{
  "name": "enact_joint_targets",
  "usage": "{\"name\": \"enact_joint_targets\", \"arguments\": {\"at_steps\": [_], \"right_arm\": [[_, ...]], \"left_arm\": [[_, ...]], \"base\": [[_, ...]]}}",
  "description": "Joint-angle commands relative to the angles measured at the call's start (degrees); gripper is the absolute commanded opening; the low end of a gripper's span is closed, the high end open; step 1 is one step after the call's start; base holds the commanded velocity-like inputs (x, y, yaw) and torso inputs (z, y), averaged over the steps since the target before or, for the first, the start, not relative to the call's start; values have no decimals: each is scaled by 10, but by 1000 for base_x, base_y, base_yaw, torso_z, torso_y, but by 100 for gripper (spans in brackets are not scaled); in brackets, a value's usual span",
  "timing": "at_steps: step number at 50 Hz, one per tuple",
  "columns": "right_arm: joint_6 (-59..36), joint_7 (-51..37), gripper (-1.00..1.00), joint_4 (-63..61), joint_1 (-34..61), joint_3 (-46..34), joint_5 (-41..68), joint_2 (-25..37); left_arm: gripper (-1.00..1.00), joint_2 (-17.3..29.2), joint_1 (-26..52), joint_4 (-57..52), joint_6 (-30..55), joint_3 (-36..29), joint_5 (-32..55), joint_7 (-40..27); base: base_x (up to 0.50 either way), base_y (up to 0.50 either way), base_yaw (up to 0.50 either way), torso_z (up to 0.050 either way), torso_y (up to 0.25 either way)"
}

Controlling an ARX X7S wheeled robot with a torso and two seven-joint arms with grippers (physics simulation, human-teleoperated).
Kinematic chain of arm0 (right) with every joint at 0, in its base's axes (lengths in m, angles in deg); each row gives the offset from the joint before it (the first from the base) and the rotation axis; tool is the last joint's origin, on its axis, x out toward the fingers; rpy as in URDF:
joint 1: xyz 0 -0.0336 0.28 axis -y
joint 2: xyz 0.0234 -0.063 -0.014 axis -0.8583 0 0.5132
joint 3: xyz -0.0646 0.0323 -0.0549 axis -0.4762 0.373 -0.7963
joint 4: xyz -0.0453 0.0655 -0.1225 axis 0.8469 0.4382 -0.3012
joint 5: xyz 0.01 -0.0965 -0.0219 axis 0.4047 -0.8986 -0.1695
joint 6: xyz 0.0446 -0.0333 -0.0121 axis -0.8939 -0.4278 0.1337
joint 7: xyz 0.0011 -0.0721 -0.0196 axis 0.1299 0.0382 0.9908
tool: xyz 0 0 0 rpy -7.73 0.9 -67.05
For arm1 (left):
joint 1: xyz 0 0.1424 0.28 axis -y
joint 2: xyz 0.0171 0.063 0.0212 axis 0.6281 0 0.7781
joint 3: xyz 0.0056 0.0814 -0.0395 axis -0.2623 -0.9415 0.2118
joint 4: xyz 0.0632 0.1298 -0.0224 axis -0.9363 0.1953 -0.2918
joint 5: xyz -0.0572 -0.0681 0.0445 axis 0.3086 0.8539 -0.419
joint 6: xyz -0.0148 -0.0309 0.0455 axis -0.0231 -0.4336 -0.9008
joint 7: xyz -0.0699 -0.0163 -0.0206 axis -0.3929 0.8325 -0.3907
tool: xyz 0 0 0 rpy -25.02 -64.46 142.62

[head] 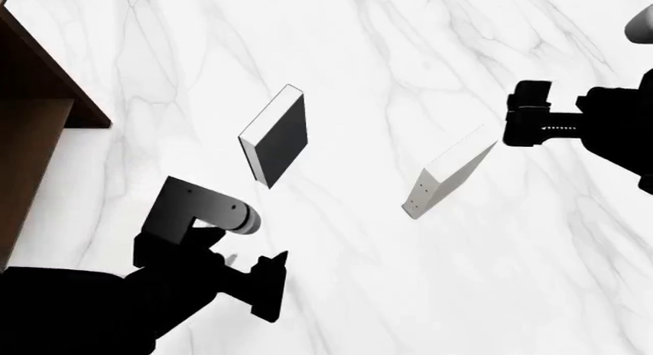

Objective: Pick up the book on the right and place it under the cabinet shelf.

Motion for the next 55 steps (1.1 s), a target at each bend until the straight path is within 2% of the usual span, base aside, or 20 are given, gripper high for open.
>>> {"name": "enact_joint_targets", "arguments": {"at_steps": [1, 22, 55], "right_arm": [[4, 2, 100, 1, -4, -3, -4, -2], [3, 7, 100, 9, 2, -14, -12, -11], [8, 6, 100, 8, -2, -18, -11, -9]], "left_arm": [[100, -8, -11, 20, -4, -7, -65, 45], [100, -3, -17, 50, -24, -31, -164, 118], [100, -8, -12, 103, -61, -70, -247, 180]], "base": [[0, 0, 0, 0, 0], [0, 0, 0, 0, 0], [0, 0, 0, 0, 0]]}}
